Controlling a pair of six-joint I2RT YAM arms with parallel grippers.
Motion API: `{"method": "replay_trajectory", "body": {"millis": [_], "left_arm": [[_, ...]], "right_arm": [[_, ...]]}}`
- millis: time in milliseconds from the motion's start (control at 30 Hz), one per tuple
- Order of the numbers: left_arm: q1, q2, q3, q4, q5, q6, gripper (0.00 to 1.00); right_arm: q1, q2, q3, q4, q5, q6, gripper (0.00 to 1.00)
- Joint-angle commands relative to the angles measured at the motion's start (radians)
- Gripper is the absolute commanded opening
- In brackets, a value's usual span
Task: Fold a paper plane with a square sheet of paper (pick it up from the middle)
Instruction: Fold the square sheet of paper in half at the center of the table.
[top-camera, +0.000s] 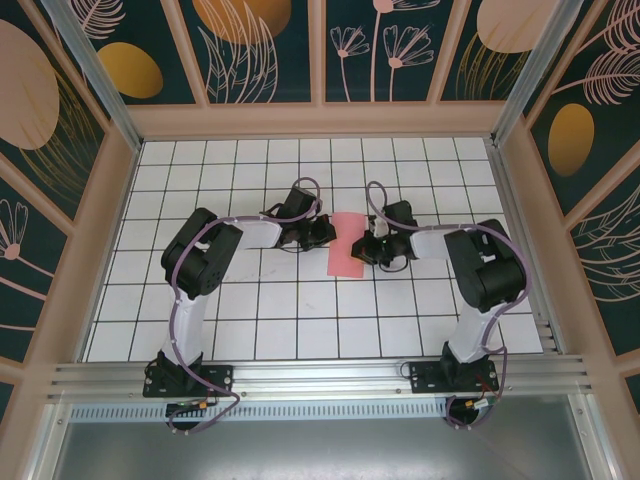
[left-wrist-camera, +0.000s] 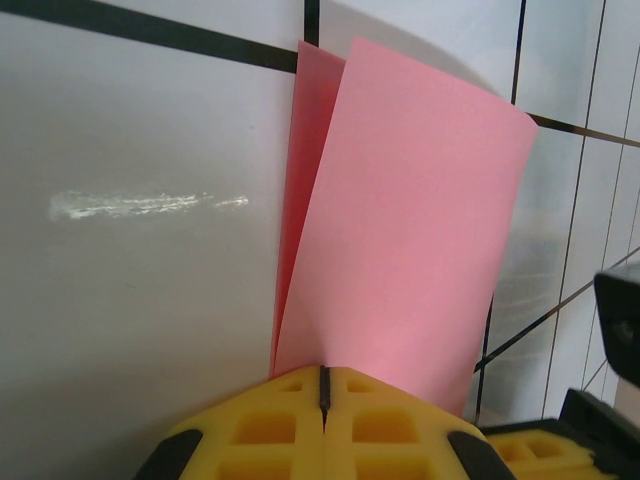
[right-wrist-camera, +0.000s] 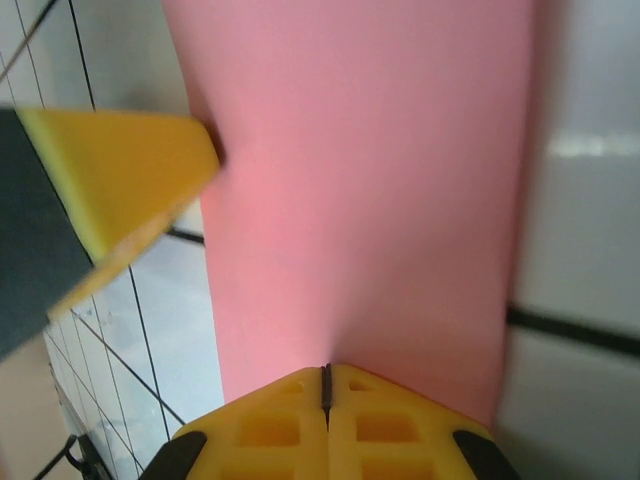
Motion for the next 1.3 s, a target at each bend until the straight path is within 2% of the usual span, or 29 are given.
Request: {"method": "replay_trajectory", "body": {"millis": [0, 133, 333, 633, 900, 1133, 1267], "left_arm": [[0.009, 0.094, -0.083, -0.223, -0.159, 0.008, 0.0], [0.01, 0.088, -0.091, -0.211, -0.156, 0.005, 0.0], [0.01, 0.088, -0.092, -0.211, -0.156, 0.007, 0.0], [0.009, 0.089, -0.096, -0.207, -0.153, 0.007, 0.0], [0.009, 0.09, -0.099, -0.206, -0.155, 0.01, 0.0], [0.009, 0.085, -0.095, -0.203, -0.154, 0.021, 0.0], [0.009, 0.086, -0.073, -0.207, -0.145, 0.034, 0.0]], "right_arm": [[0.001, -0.058, -0.127, -0.137, -0.001, -0.043, 0.0], [-0.016, -0.156, -0.179, -0.19, 0.014, -0.054, 0.0], [-0.018, -0.214, -0.021, -0.183, 0.001, -0.041, 0.0], [0.023, -0.033, 0.087, -0.11, 0.017, -0.021, 0.0], [0.023, -0.029, -0.026, -0.131, 0.029, -0.052, 0.0], [0.021, -0.149, -0.166, -0.225, 0.072, -0.082, 0.01], [0.021, -0.181, -0.176, -0.242, 0.082, -0.082, 0.01]]}}
